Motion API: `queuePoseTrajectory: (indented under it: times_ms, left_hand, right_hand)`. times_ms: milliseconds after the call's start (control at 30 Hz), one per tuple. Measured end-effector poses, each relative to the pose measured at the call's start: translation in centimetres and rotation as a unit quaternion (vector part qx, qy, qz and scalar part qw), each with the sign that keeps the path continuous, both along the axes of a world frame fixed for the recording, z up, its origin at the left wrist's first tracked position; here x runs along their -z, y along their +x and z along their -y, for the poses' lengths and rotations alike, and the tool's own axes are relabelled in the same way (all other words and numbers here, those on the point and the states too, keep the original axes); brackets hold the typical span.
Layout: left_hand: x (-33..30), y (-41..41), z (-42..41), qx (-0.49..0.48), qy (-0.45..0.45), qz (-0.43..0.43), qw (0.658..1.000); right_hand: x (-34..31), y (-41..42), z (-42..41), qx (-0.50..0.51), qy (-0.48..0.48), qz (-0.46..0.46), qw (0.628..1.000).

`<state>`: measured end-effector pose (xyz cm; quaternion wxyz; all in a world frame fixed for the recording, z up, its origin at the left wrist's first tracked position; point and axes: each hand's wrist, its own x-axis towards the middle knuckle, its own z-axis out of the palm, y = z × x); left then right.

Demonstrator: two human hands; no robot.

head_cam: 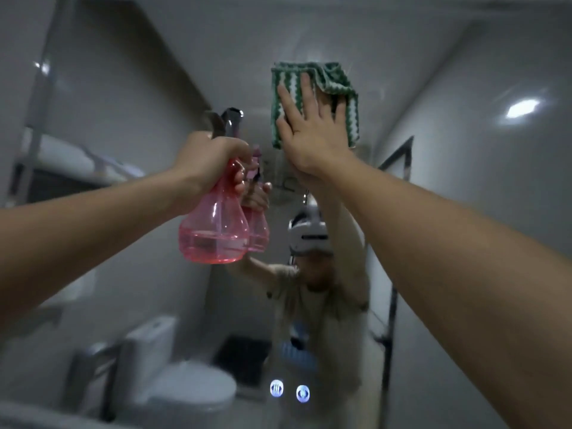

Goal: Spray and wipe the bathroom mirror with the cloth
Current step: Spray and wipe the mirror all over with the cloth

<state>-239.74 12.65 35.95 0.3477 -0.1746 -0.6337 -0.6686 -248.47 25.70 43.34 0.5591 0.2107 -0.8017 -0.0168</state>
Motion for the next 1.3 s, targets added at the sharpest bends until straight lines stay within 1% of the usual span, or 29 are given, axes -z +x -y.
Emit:
queuePoseTrajectory:
  times_ms: [133,333,433,500,567,667,733,933,1000,1067,1133,1233,1300]
  left_hand:
    - [3.5,0.8,-1.0,-0.006,-0.007,0.003,1.000]
    - [9.0,2.2,-1.3,-0.062,0.008,0.020,0.998]
    - [12.9,3.3,-1.4,-0.135,-0.042,0.037,0.989]
    - [15.3,3.9,-1.3,-0.148,-0.057,0.055,0.986]
    - [17.0,4.4,-1.2,-0.131,-0.047,0.068,0.988]
    - [18.2,4.6,-1.0,-0.083,-0.008,0.084,0.993]
    - [18.8,4.3,-0.8,-0.062,0.001,0.085,0.994]
    - [20.9,3.4,0.7,-0.021,-0.045,0.062,0.997]
    - [21.6,3.4,1.3,-0.014,-0.081,0.046,0.996]
    - [22.2,3.1,2.4,-0.028,-0.133,0.022,0.990]
    - [22.8,2.8,4.1,-0.036,-0.157,0.002,0.987]
    - [23.3,2.8,7.3,-0.020,-0.139,-0.016,0.990]
    - [23.9,3.0,9.4,-0.006,-0.114,-0.006,0.993]
  right_hand:
    - [4.5,0.0,-0.5,-0.003,0.016,0.004,1.000]
    - [11.0,-0.1,-1.7,-0.020,0.025,0.003,0.999]
    - [14.9,-0.1,-2.1,-0.033,0.021,-0.006,0.999]
    - [17.4,-0.2,-2.3,-0.035,0.030,0.003,0.999]
    - [19.5,-0.3,-2.6,-0.042,0.030,0.005,0.999]
    - [22.2,-0.7,-2.6,-0.039,0.000,-0.060,0.997]
    - [23.8,-0.7,-2.5,-0.026,-0.003,-0.071,0.997]
    - [28.0,-0.4,-1.8,-0.017,-0.002,-0.024,1.000]
    - [29.4,-0.2,-1.1,0.001,-0.016,-0.010,1.000]
    - [30.1,-0.1,-0.1,0.022,-0.043,-0.002,0.999]
    - [30.8,0.1,1.3,0.038,-0.064,-0.003,0.997]
    - [32.1,0.4,4.9,0.028,-0.058,-0.001,0.998]
    - [33.4,0.4,8.0,0.020,-0.052,0.011,0.998]
